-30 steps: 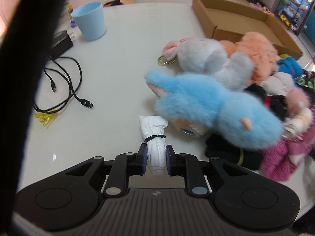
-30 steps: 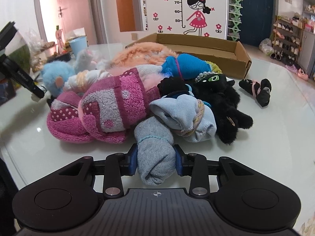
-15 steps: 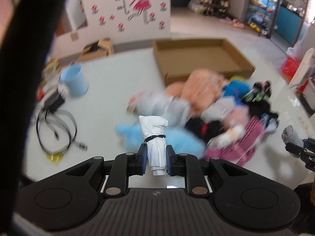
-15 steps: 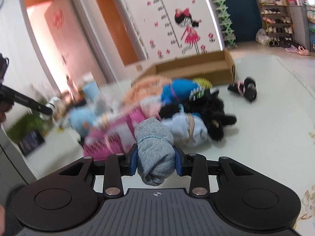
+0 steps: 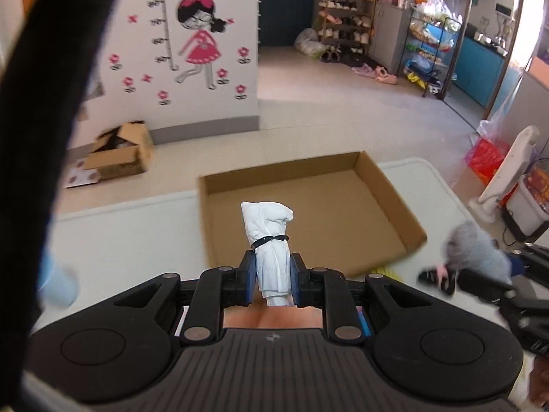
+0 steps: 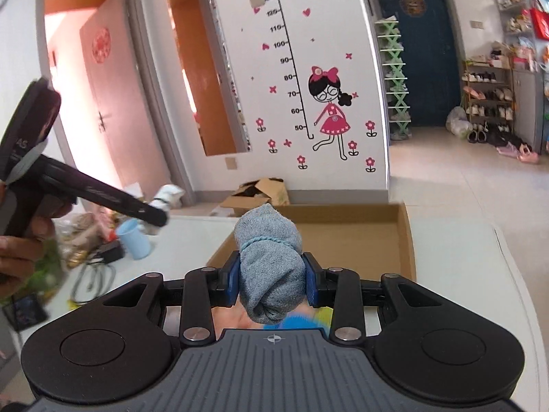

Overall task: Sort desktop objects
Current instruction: 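Carry both socks into the cardboard box and open both tools to release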

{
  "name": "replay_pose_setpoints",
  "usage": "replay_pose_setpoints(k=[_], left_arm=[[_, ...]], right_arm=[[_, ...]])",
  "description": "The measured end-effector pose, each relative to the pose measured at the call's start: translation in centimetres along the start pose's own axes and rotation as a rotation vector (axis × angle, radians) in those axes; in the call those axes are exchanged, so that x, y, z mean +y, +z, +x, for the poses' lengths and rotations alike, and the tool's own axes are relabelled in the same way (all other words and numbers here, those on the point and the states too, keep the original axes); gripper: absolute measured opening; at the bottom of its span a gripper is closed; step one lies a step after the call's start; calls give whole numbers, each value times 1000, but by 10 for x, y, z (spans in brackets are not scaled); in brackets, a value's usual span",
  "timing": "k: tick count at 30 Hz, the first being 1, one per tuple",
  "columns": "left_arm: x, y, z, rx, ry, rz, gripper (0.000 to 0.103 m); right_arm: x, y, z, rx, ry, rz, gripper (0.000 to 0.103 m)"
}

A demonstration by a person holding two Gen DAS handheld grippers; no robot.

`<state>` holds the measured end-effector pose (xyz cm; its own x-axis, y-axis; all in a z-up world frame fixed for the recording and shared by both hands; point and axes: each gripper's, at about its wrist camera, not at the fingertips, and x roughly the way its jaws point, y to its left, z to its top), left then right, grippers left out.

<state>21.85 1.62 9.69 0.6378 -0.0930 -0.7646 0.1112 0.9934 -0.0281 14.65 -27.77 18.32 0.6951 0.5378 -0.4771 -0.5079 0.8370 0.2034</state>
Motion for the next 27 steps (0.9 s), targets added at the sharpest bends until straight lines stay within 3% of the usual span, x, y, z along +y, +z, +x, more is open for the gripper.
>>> replay_pose_setpoints(k=[9,16,27], left_arm=[[8,40,128,44,-5,-12,18],[29,41,150,69,67,-60,18],[40,30,140,82,154,-106,18]], right_arm=[[-18,42,162,150,-64,-85,43],[-22,38,252,243,-131,-138,43],[-17,30,307,284,-110,-152,43]])
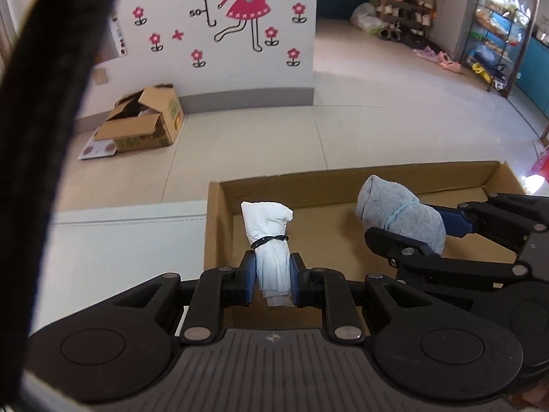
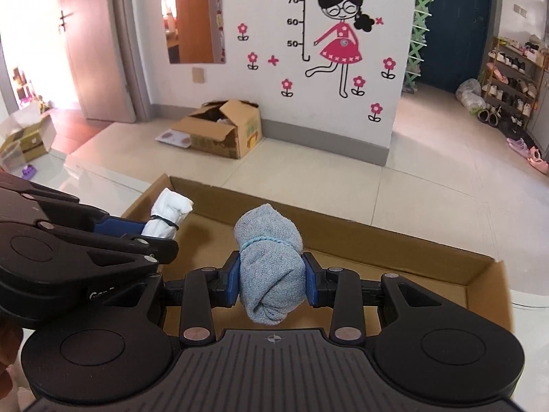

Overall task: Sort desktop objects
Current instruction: 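Carry both socks into the cardboard box and open both tools to release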

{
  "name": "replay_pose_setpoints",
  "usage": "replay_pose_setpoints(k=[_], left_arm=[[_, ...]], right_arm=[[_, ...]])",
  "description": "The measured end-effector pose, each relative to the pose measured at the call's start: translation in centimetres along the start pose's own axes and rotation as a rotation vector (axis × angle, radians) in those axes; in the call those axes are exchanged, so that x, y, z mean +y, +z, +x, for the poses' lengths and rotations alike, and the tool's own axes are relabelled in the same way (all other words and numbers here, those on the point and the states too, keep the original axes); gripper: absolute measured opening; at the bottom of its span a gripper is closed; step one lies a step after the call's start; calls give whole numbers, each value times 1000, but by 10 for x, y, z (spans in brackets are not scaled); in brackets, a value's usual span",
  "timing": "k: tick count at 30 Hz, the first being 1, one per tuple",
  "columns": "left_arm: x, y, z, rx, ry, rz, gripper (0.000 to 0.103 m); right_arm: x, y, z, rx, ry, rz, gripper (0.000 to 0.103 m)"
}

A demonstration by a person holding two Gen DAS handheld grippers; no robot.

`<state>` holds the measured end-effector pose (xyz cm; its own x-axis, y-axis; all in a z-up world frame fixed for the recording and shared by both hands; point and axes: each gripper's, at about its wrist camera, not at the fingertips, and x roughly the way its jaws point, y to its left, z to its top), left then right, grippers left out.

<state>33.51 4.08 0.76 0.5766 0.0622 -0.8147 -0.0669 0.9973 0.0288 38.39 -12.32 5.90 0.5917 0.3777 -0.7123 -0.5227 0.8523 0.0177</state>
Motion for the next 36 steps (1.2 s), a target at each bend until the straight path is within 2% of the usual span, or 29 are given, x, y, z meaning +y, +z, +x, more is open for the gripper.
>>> replay_pose_setpoints(k=[5,11,14,15,16,18,20,22,25,29,31,32,34,36], left_arm=[[1,3,-3,-16,24,6,18],[11,7,6,-5,-5,-33,18],[13,5,11,0,-20,-41,20],[13,5,10,5,-19,-48,20],[14,5,8,10,-21,-48,24],[14,3,-3,-4,-47,-33,38],[18,-2,-15,-22,-57,-35,71],[16,-12,-28,-26,-50,-13,83],[5,-32,-41,-15,-34,64,85],[-14,-60,-38,84,-68,143,83],[-20,-73,-34,150,-61,168,81],[-21,-74,-38,147,-72,158,82],[-17,-79,-40,189,-114,125,83],[-16,-82,-42,215,-123,120,86]], right_arm=[[3,0,5,-3,-4,-2,43],[-1,4,14,-6,-9,11,43],[-4,1,21,8,5,38,48],[-4,0,19,-6,-16,32,57],[-6,0,16,-17,-31,28,66],[-12,-2,4,-34,-56,12,76],[-21,-5,-13,-43,-53,22,83],[-30,-14,-31,-33,-64,38,85],[-32,-32,-50,23,-83,12,85],[-22,-68,-57,144,-120,-29,85],[-16,-85,-58,187,-149,-49,85],[-16,-88,-63,179,-149,-30,85],[-19,-93,-70,197,-150,26,85],[-19,-99,-76,207,-143,42,85]])
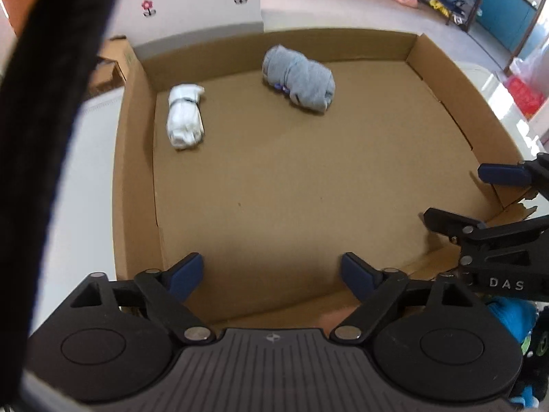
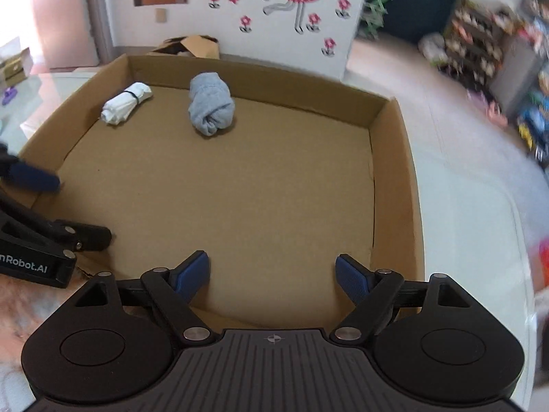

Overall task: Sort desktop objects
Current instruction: 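Grasp the white bunny plush with the left tool while the right tool grasps the black-pink sock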

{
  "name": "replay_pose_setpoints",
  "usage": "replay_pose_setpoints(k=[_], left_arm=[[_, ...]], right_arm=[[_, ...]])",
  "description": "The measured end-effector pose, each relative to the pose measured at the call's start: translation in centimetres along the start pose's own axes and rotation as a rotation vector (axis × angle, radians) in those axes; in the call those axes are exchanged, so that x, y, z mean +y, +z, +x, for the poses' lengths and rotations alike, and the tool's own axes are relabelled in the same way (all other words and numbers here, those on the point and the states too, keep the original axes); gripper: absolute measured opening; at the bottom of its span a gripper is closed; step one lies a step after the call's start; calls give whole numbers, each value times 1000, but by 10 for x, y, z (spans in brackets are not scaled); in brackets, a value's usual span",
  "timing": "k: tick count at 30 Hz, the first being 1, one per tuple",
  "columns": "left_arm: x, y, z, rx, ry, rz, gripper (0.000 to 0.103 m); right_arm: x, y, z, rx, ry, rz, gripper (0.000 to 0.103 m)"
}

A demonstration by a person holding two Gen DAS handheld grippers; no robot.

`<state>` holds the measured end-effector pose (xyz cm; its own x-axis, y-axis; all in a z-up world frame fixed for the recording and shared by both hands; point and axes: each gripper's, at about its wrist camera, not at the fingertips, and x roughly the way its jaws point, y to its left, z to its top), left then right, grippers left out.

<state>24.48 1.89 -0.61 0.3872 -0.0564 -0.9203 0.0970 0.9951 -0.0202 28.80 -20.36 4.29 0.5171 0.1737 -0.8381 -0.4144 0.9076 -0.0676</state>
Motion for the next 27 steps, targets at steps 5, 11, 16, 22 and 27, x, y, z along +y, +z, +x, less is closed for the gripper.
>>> replay_pose_setpoints(k=[5,11,16,22,27], left_arm=[[-1,-7,-6,27,7,-19,85],[13,-6,-28,7,-15,-54,70],[22,-25,-83,-132,22,-33,84],[28,-71,-134,-273,56,5,91],[51,-86,-160,-310,104,-2,93]], right_arm=[[-1,-13,-11,14,17,36,86],[-8,-22,-45,-87,55,87,86],[-51,-44,-104,-250,66,147,92],[-115,-98,-107,-267,-17,199,92],[-121,-129,-96,-253,-11,174,89]])
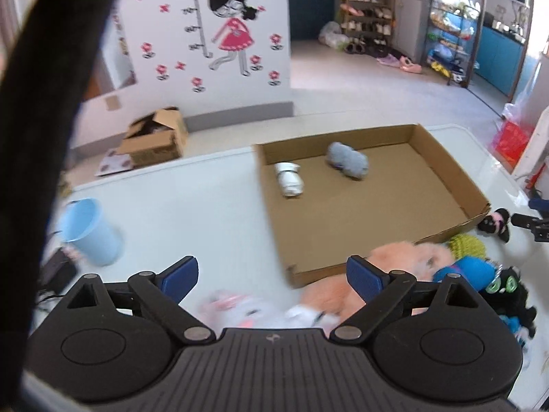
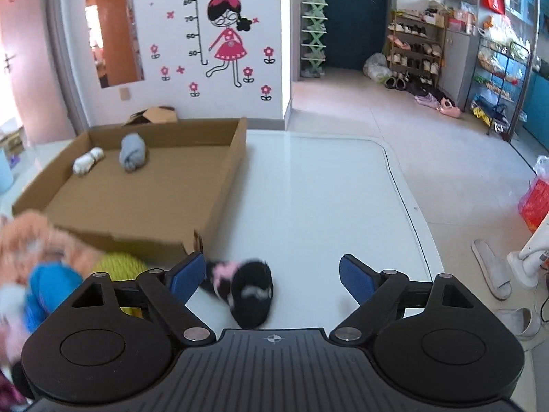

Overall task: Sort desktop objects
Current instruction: 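Grasp the white bunny plush with the left tool while the right tool grasps the black-pink sock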

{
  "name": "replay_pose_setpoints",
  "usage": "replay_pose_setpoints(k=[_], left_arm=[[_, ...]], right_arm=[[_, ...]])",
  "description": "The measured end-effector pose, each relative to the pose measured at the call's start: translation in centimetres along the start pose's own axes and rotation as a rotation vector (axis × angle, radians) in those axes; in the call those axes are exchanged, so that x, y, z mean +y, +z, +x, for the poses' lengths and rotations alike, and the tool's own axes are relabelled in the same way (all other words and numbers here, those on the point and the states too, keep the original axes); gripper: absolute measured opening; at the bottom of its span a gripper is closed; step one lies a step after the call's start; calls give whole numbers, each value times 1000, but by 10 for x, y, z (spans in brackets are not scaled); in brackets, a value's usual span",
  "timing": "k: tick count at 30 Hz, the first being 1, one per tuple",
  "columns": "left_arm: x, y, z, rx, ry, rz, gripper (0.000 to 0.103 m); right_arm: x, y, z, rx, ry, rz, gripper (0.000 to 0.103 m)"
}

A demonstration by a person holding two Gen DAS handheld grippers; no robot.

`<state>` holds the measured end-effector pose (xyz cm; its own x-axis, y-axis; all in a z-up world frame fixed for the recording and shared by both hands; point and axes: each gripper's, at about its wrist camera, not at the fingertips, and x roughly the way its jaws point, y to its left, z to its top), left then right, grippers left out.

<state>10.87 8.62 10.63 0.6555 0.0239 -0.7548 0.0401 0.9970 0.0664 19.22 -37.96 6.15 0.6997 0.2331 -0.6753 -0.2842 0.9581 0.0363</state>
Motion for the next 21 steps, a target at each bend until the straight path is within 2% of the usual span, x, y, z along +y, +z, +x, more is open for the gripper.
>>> replay_pose_setpoints(k=[2,4,7,10,18,21], left_arm=[[15,-9,-8,-14,40,-11,102],[29,-19,-6,6,79,-11,102],[42,-30,10,43,98,-23,101],[53,-36,28,99,40,-65,99],[61,-27,79,237,-199,-312,98],[59,-27,95,292,-256,-375,96]], right_arm=[[3,-9,-3,-13,14,-17,90],[5,-12,2,-19,23,-23,90],[9,-14,10,-34,19,-54,90],[14,-17,15,-42,33,-81,90],[21,-20,25,-59,44,-118,91],[24,-22,31,-58,40,-142,91]])
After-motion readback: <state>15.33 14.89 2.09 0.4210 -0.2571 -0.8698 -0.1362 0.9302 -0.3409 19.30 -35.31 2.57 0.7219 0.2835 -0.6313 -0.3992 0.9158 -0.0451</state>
